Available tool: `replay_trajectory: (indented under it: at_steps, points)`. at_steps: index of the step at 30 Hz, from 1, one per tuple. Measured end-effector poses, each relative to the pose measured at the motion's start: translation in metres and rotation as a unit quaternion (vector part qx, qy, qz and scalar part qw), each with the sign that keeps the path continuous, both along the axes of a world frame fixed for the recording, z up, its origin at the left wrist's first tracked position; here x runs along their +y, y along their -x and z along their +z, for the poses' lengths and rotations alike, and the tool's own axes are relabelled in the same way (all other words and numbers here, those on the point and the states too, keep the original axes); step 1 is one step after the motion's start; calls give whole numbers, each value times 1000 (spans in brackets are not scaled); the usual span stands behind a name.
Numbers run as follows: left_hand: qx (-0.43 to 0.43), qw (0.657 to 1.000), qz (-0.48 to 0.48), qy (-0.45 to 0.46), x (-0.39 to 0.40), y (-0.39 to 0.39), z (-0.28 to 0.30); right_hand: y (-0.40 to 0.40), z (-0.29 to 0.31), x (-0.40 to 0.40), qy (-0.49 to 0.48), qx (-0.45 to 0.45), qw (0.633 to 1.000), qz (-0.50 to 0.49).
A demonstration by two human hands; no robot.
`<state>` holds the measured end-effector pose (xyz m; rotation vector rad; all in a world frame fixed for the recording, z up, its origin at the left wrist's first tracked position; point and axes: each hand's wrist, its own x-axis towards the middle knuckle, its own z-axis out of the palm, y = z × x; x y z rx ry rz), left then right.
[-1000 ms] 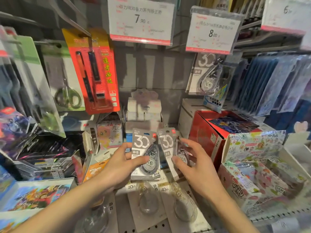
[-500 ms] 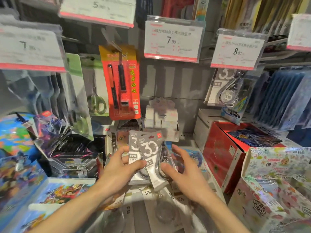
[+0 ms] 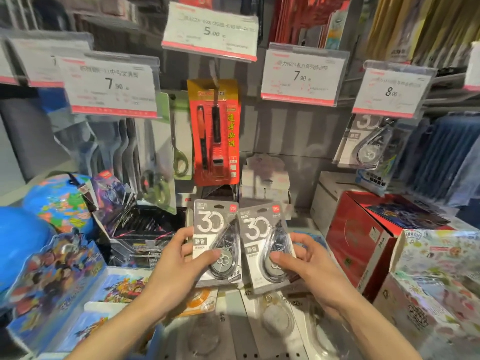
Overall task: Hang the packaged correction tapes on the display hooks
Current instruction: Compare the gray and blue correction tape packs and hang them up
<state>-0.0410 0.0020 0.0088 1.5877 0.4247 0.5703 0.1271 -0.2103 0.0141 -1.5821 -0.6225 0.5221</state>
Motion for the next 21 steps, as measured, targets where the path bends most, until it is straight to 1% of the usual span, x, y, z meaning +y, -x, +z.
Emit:
replay_trajectory:
  at_steps: [7, 12, 16, 21]
  points:
    - [-43, 998, -16, -34, -13, 0, 16, 9, 41, -25, -12, -87, 996, -2]
    - [-80, 994, -24, -65, -39, -13, 42, 2, 71, -53, -59, -131, 990, -3]
    - [-107, 991, -16, -80, -80, -38, 60, -20, 91, -92, -78, -159, 984, -7]
    - [-134, 984, -2, -116, -148, -75, 82, -62, 114, -164, -96, -195, 976, 20]
